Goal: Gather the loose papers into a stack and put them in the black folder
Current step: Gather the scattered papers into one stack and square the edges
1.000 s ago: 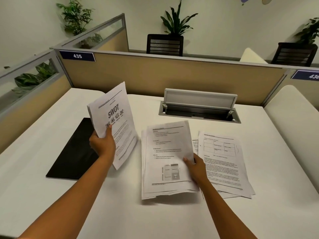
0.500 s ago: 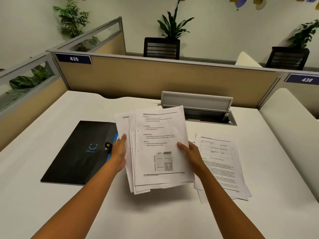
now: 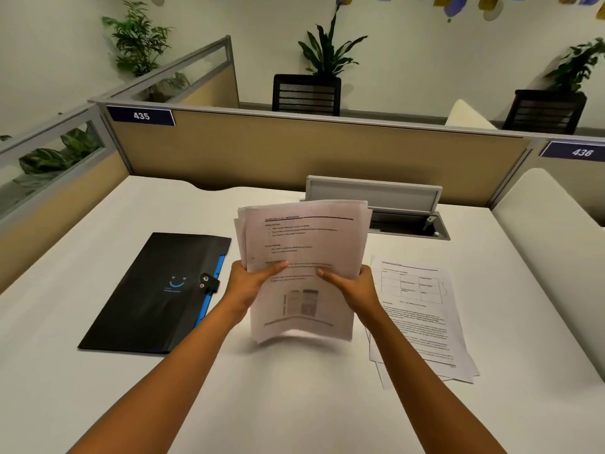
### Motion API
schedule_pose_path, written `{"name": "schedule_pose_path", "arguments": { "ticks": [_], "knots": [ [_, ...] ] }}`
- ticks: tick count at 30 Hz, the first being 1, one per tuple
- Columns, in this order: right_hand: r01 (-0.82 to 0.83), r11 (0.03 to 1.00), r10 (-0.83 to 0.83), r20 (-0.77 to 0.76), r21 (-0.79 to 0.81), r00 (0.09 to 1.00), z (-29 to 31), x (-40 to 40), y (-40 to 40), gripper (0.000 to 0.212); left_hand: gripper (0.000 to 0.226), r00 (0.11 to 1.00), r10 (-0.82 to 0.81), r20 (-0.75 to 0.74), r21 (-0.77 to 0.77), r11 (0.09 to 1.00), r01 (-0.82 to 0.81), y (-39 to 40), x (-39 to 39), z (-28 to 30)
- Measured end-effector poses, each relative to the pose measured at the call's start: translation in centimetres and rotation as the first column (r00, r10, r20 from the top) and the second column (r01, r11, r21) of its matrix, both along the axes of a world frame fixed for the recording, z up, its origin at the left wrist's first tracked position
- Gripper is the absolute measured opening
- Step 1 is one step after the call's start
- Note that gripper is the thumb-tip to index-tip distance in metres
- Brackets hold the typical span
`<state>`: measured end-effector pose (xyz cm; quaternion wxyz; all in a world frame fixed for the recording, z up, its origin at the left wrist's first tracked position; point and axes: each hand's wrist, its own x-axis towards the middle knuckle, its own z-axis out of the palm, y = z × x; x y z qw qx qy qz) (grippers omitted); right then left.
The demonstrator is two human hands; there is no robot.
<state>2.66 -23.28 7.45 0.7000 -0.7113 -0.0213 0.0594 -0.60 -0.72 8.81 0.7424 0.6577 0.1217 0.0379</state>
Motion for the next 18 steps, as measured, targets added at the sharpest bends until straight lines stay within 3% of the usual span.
{"name": "schedule_pose_path", "arguments": {
  "ticks": [7, 18],
  "knots": [
    [-0.004, 1.0, 0.003, 0.077, 0.009, 0.997, 2.0, 0.3, 0.0, 0.04, 0.028, 0.975, -0.02, 0.221, 0.107, 0.994, -0.004, -0.1, 0.0, 2.2],
    [-0.068, 0.998, 0.069, 0.055, -0.02, 0.996, 0.9, -0.5, 0.7, 0.045, 0.034, 0.97, 0.117, 0.211, 0.042, 0.991, -0.129, -1.2, 0.1, 0.2]
  ]
}}
